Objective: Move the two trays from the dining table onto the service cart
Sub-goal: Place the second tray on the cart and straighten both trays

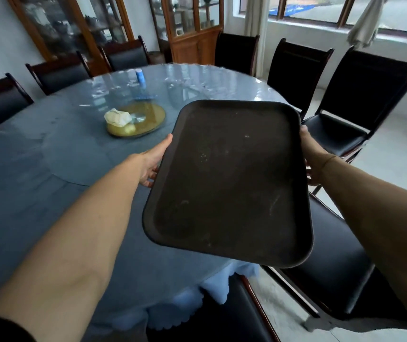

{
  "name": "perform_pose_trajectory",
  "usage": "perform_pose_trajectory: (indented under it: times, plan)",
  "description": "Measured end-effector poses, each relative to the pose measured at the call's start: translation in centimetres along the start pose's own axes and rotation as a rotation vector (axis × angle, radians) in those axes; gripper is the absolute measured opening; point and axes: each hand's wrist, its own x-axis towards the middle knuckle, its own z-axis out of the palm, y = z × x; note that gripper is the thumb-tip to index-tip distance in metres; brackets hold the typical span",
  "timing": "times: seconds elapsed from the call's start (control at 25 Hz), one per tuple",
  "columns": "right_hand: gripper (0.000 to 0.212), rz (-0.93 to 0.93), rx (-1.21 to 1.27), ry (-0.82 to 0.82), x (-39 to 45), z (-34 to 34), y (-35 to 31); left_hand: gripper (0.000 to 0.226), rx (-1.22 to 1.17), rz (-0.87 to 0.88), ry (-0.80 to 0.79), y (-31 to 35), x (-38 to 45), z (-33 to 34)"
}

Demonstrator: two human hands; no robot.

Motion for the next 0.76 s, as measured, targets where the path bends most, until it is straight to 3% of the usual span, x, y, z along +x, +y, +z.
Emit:
perform_pose_trajectory:
  times: [0.36,0.52,0.76]
  plan:
    - [0.065,-0.149,0.169,0.022,-11.6,0.6,1.2,0.075,-0.034,0.066,-0.039,-3.2,-10.7,-4.5]
    - [0.077,-0.162,0.222,-0.003,-16.3,0.3,2.0,0.076,-0.038,0.102,-0.063,-4.2,-14.1,-5.4]
    - [0.06,-0.211,0.276,0.089,-22.3,-1.9,3.5,0.077,0.006,0.143,-0.139,-4.7,-18.5,-6.2]
